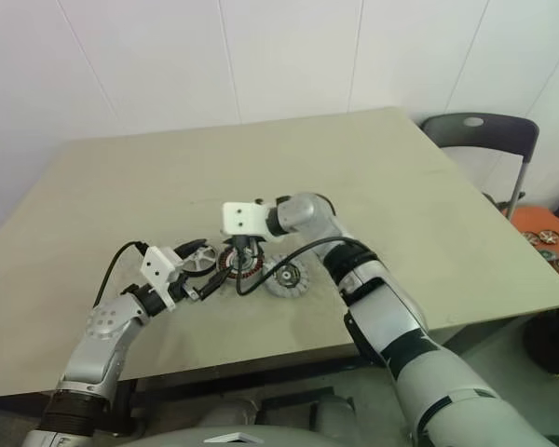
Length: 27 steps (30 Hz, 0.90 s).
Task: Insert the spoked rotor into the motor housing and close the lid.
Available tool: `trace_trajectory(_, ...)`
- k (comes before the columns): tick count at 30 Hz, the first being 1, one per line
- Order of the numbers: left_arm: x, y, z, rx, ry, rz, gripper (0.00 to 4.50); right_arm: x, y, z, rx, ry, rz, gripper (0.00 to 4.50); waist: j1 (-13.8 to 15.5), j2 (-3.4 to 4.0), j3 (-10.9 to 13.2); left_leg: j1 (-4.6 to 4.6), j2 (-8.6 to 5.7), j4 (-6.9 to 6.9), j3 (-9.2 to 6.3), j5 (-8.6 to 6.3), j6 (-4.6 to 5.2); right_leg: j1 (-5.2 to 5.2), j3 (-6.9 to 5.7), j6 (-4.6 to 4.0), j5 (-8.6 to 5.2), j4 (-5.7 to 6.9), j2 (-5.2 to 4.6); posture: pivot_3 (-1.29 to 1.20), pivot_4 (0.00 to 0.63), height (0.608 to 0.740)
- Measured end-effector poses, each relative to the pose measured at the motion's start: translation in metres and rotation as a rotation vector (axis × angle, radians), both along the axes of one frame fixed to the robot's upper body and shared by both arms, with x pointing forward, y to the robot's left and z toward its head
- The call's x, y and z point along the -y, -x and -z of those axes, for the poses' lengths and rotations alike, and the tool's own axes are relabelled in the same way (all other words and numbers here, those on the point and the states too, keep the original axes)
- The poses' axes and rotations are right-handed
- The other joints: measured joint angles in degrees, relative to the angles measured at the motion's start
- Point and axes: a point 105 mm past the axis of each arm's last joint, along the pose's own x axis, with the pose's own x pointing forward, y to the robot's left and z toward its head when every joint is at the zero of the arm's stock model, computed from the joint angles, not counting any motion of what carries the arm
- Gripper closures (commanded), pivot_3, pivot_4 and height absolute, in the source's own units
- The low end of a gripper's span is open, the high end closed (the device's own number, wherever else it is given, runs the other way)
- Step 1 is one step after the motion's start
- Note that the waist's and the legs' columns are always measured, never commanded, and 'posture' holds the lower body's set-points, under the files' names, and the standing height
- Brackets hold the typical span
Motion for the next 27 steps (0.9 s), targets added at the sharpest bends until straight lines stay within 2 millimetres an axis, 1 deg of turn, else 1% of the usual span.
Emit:
trace_trajectory(1,-0.004,0.0,-0.002,0.004,0.008,-0.011,0.0,0.006,-0.004,0.001,-0.047,-0.046,0.058,4.48,0.01,0.0,0.0,0.0,0.01,-0.01,0.0,0.0,0.0,-0.01,0.0,0.0,0.0,0.0,0.01,0.0,0.0,0.74)
trace_trajectory(3,-0.015,-0.001,-0.008,0.014,0.012,-0.036,0.0,0.017,-0.009,0.005,-0.134,-0.123,0.152,4.48,-0.01,0.0,0.0,0.0,0.03,-0.02,0.0,0.0,0.0,-0.01,-0.01,0.0,0.0,0.0,0.01,0.0,0.0,0.74)
trace_trajectory(6,-0.029,-0.003,-0.013,0.02,0.004,-0.065,0.0,0.03,-0.005,0.024,-0.277,-0.18,0.242,4.48,-0.11,0.0,0.0,-0.03,0.02,-0.01,0.02,0.0,0.0,-0.01,0.01,0.01,0.0,-0.02,0.0,0.0,0.0,0.74)
trace_trajectory(9,-0.033,-0.003,-0.015,0.027,0.002,-0.075,0.0,0.036,0.001,0.037,-0.365,-0.203,0.291,4.48,-0.16,0.01,0.0,-0.11,0.02,0.01,0.03,0.0,0.0,-0.11,0.01,0.01,0.0,-0.01,0.0,0.0,0.0,0.74)
trace_trajectory(15,-0.036,-0.004,-0.012,0.02,0.0,-0.075,0.0,0.032,0.004,0.043,-0.38,-0.219,0.337,4.48,-0.12,0.0,0.0,-0.13,0.02,0.01,0.03,0.0,0.0,-0.13,0.01,0.01,0.0,-0.01,0.0,0.0,0.0,0.74)
trace_trajectory(19,-0.037,-0.004,-0.01,0.019,-0.003,-0.078,0.0,0.02,0.012,0.047,-0.379,-0.207,0.314,4.48,-0.16,0.0,0.0,-0.14,0.02,0.01,0.03,0.0,0.0,-0.16,0.01,0.02,0.0,0.0,0.01,0.0,0.0,0.74)
trace_trajectory(23,-0.037,-0.003,-0.009,0.017,-0.004,-0.081,0.0,0.009,0.018,0.05,-0.302,-0.151,0.266,4.48,-0.14,-0.02,-0.01,-0.13,0.02,0.02,0.03,0.0,0.0,-0.14,0.01,0.02,0.0,0.0,0.01,0.0,0.0,0.74)
trace_trajectory(27,-0.038,-0.003,-0.009,0.016,-0.005,-0.081,0.0,0.004,0.021,0.05,-0.246,-0.126,0.238,4.48,-0.49,-0.03,-0.03,-0.11,0.03,-0.01,0.04,0.0,-0.01,-0.14,0.01,0.02,0.0,0.0,0.02,0.0,0.0,0.74)
